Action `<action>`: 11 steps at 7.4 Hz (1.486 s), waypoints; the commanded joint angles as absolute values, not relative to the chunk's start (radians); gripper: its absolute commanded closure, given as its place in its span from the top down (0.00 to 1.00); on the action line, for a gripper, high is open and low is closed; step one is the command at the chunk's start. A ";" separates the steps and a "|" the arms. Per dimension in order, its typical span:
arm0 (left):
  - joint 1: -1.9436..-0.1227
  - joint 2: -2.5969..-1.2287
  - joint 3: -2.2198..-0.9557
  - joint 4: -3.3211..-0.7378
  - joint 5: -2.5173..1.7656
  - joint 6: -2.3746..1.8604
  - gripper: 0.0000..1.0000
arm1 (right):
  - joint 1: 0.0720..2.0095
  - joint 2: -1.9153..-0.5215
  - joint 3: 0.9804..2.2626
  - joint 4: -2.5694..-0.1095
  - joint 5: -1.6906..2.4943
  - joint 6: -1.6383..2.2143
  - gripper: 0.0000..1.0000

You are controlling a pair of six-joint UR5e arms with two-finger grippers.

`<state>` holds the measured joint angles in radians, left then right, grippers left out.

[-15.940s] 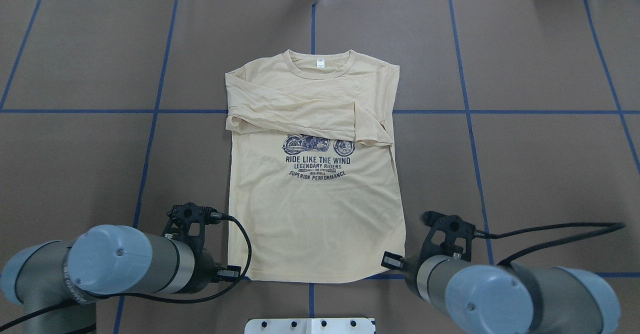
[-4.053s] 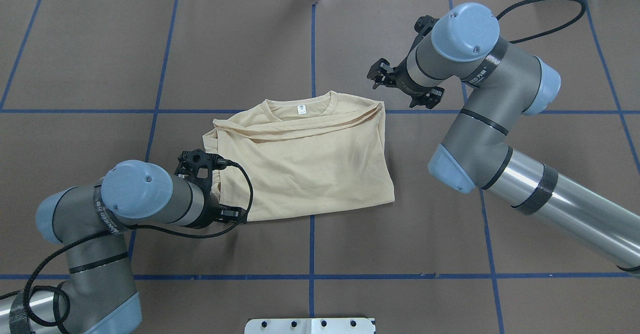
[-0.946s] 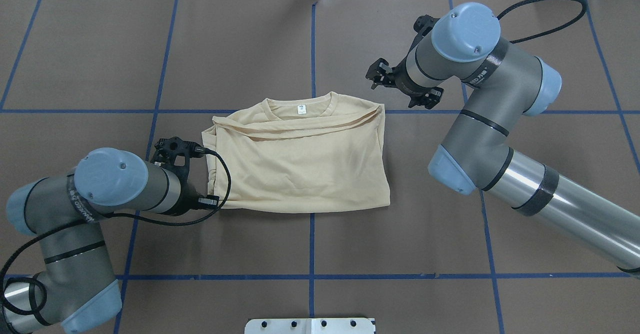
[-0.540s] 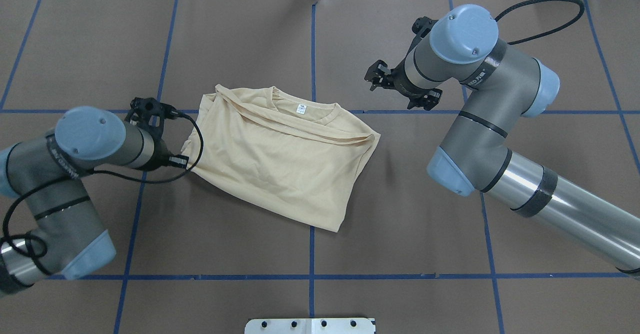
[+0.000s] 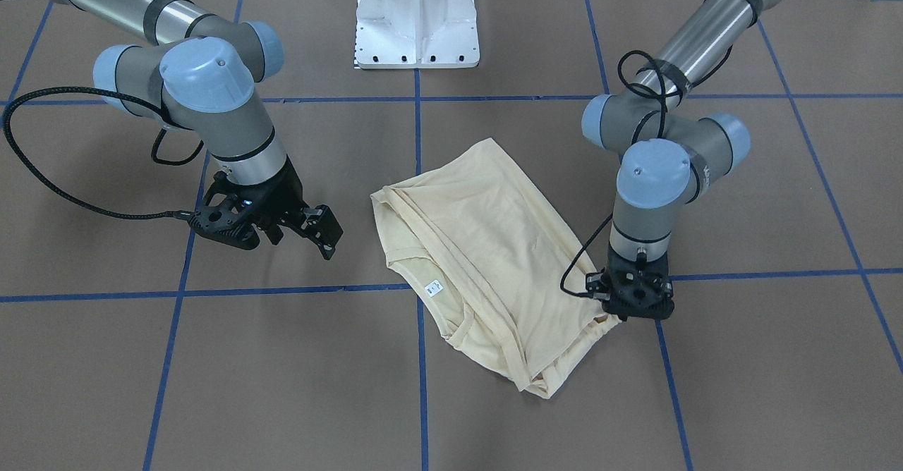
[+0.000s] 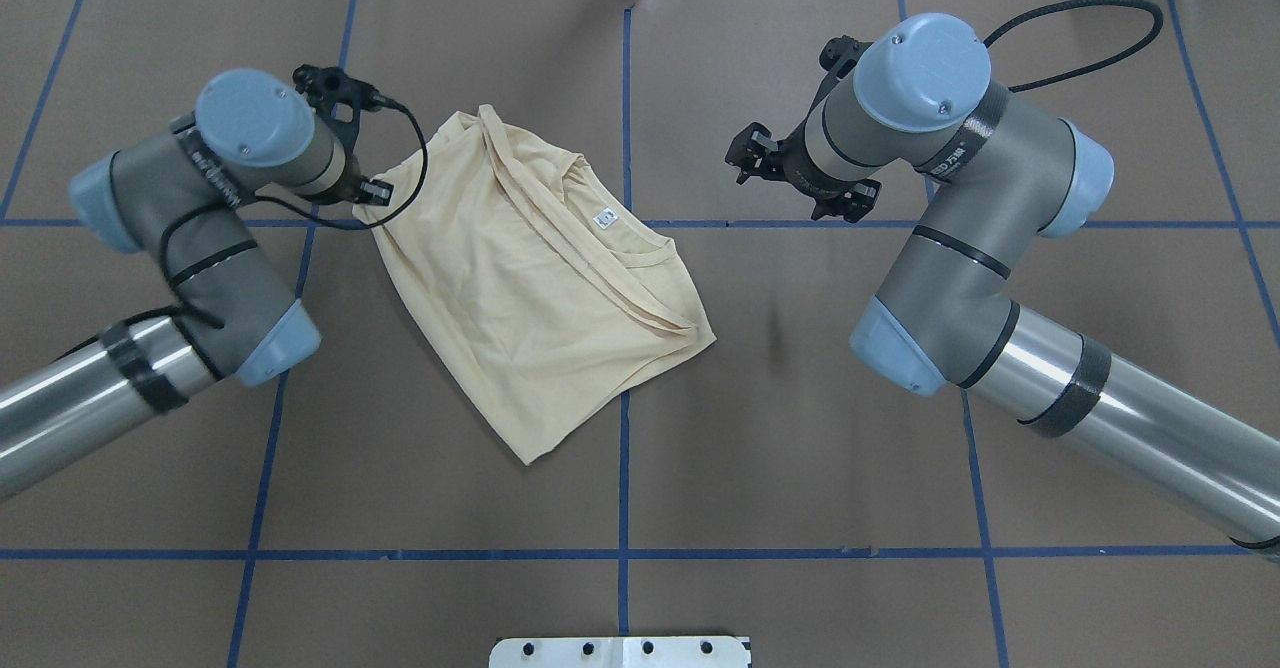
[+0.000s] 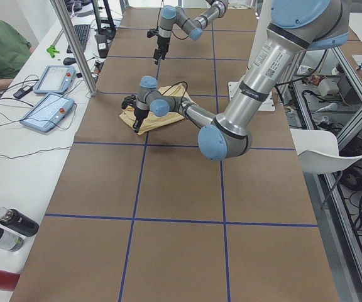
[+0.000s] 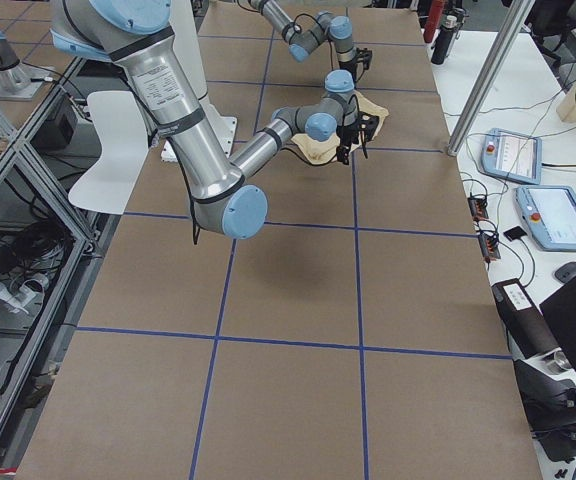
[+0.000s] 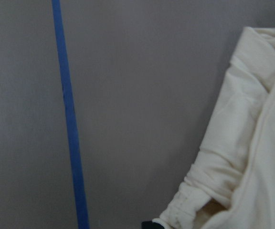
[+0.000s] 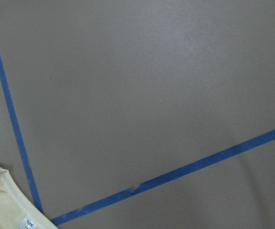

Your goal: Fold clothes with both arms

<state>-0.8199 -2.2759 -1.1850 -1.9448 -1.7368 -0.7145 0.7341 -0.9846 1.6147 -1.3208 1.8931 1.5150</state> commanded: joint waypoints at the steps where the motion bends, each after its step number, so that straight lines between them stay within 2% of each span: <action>1: -0.897 -2.472 -0.945 -2.000 -1.747 -0.596 0.00 | 0.733 -0.985 1.614 -1.321 1.893 1.514 1.00; 2: -0.926 -2.467 -0.946 -2.000 -1.787 -0.495 0.00 | 0.732 -0.985 1.614 -1.321 1.893 1.514 1.00; 3: -0.930 -2.429 -0.980 -2.015 -1.792 -0.467 0.46 | 0.721 -0.983 1.608 -1.319 1.885 1.514 1.00; 4: -0.930 -2.325 -1.105 -2.066 -1.810 -0.463 0.99 | 0.697 -0.974 1.602 -1.321 1.846 1.519 1.00; 6: -0.933 -2.228 -1.247 -2.077 -1.962 -0.475 1.00 | 0.664 -0.931 1.583 -1.324 1.822 1.560 1.00; 9: -0.923 -2.178 -1.330 -2.072 -1.967 -0.535 1.00 | 0.576 -0.696 1.323 -1.325 1.679 1.663 0.99; 10: -0.920 -2.178 -1.336 -2.072 -1.967 -0.564 1.00 | 0.552 -0.646 1.257 -1.325 1.652 1.657 0.94; 11: -0.916 -2.178 -1.336 -2.074 -1.967 -0.575 1.00 | 0.539 -0.643 1.249 -1.327 1.651 1.654 0.78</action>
<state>-0.9206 -2.1797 -1.3311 -2.0728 -1.9661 -0.5549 0.5611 -0.6739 1.2921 -1.3258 1.6678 1.6546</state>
